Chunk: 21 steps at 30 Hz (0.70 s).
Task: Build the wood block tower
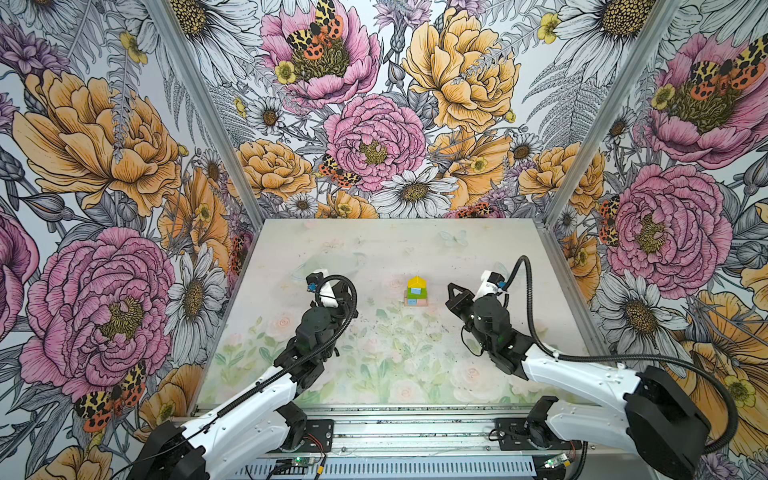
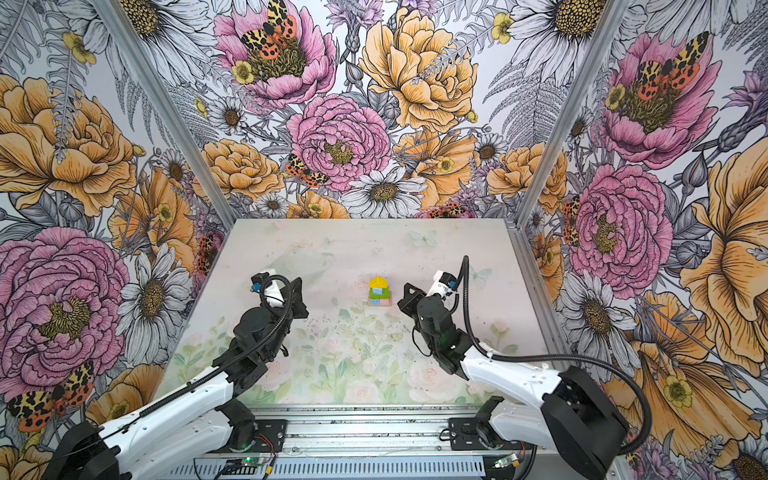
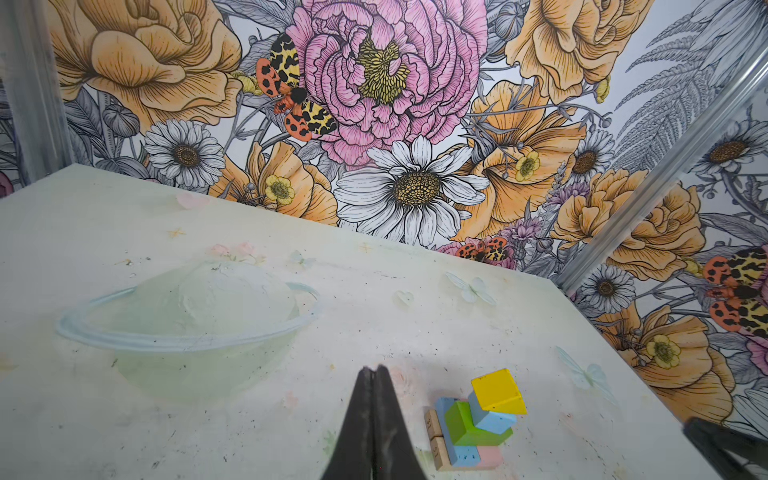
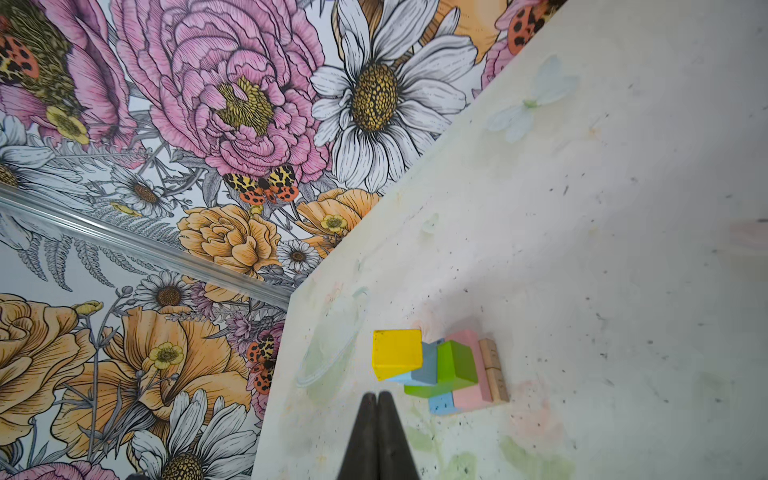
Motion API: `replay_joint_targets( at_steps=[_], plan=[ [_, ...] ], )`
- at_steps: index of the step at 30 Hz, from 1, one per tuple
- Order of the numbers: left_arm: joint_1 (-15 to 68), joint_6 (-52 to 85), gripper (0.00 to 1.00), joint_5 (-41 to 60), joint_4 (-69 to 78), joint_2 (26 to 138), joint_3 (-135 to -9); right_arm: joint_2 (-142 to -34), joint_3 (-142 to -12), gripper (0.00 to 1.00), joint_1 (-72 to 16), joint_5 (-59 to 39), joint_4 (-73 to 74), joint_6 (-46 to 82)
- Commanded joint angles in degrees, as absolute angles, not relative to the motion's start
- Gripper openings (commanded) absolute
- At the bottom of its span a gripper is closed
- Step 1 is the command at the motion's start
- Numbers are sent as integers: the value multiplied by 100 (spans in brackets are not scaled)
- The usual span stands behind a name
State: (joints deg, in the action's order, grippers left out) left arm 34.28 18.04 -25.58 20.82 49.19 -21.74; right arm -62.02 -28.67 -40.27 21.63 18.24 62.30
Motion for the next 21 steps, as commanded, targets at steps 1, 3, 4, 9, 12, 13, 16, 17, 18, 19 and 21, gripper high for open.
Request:
replay_joint_targets(
  at_steps=[1, 3, 4, 9, 12, 13, 16, 17, 18, 19, 21],
  plan=[
    [3251, 1569, 0, -2907, 1300, 4568, -2493, -5390, -3109, 0, -3835, 2606, 448, 5396],
    [3096, 1548, 0, -2927, 890, 4397, -2626, -4917, -3177, 0, -3550, 2442, 70, 5042],
    [2990, 1547, 0, -2943, 687, 4316, -2688, -4699, -3250, 0, -3367, 2349, -200, 4875],
    [2473, 1562, 15, -2841, 182, 4092, -2826, -4245, -3644, 9, -2478, 1670, -950, 4092],
    [2217, 1486, 24, -2748, 141, 4132, -2876, -4406, -3938, 18, -1986, 1173, -1198, 3692],
    [2125, 1444, 30, -2695, 121, 4192, -2920, -4522, -4053, 20, -1801, 952, -1273, 3586],
    [1840, 1357, 43, -2638, 53, 4465, -3061, -4955, -4318, 41, -1330, 341, -1344, 3291],
    [1709, 1321, 48, -2582, 80, 4594, -3084, -5112, -4381, 59, -1179, 202, -1340, 3190],
    [1585, 1293, 55, -2521, 111, 4700, -3102, -5242, -4423, 74, -1066, 118, -1338, 3095],
    [1435, 1274, 62, -2416, 180, 4859, -3096, -5385, -4455, 86, -936, 104, -1353, 2970],
    [1083, 1259, 76, -2133, 358, 5194, -3060, -5672, -4473, 99, -712, 170, -1334, 2755]
  ],
)
